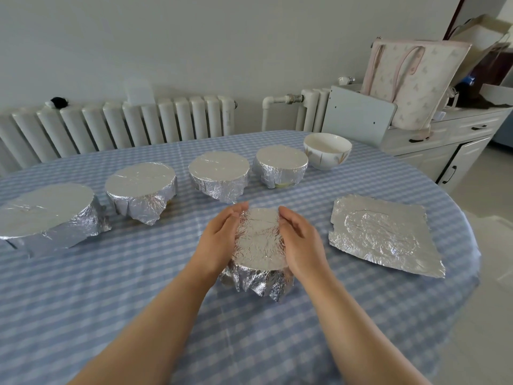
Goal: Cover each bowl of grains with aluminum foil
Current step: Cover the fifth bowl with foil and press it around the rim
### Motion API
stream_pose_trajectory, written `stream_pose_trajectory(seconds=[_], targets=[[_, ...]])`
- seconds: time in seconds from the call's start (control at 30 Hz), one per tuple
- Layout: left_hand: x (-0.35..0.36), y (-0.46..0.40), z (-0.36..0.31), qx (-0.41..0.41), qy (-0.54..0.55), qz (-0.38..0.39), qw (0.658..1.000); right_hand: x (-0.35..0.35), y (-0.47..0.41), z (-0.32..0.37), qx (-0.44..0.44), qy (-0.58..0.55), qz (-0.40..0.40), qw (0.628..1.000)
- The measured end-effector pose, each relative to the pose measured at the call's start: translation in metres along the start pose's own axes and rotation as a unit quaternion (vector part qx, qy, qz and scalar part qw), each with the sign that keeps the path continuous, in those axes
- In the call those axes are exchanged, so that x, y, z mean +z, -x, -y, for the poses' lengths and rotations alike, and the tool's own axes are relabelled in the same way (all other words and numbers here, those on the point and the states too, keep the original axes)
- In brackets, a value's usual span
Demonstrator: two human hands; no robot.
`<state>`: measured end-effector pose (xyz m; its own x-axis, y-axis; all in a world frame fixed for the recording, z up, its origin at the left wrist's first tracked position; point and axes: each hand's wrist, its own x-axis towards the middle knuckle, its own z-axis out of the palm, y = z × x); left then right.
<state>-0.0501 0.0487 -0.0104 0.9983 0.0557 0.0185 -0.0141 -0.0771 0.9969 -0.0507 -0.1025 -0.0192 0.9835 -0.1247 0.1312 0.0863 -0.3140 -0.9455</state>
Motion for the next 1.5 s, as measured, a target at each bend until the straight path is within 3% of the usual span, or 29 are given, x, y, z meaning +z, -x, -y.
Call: stream_pose_trajectory(seconds=[0.27,0.5,0.6,0.7,0.83,1.3,1.5], targets=[[0.004,0.003,0.001,-0.021,-0.009,-0.025,0.999,-0.003,-0.001,0.001,0.007,-0.033,0.024,0.999],[0.015,0.018,0.007,0.005,-0.13,-0.072,0.989,-0.014,-0.017,0.0,-0.001,-0.035,0.113,0.993],[0.015,0.019,0.007,0.009,-0.132,-0.073,0.989,-0.017,-0.016,-0.003,-0.018,-0.015,0.036,0.999],[0.015,0.022,0.004,0.007,-0.126,-0.071,0.989,-0.023,-0.008,-0.011,0.018,-0.079,-0.047,0.996],[0.015,0.024,0.004,0.011,-0.116,-0.075,0.99,-0.023,0.017,-0.02,0.045,-0.094,-0.027,0.994],[0.017,0.02,0.008,0.027,-0.134,-0.082,0.987,-0.017,0.003,-0.031,0.162,-0.214,-0.075,0.96],[0.018,0.019,0.01,0.027,-0.126,-0.091,0.987,-0.019,-0.006,-0.031,0.21,-0.224,-0.046,0.95]])
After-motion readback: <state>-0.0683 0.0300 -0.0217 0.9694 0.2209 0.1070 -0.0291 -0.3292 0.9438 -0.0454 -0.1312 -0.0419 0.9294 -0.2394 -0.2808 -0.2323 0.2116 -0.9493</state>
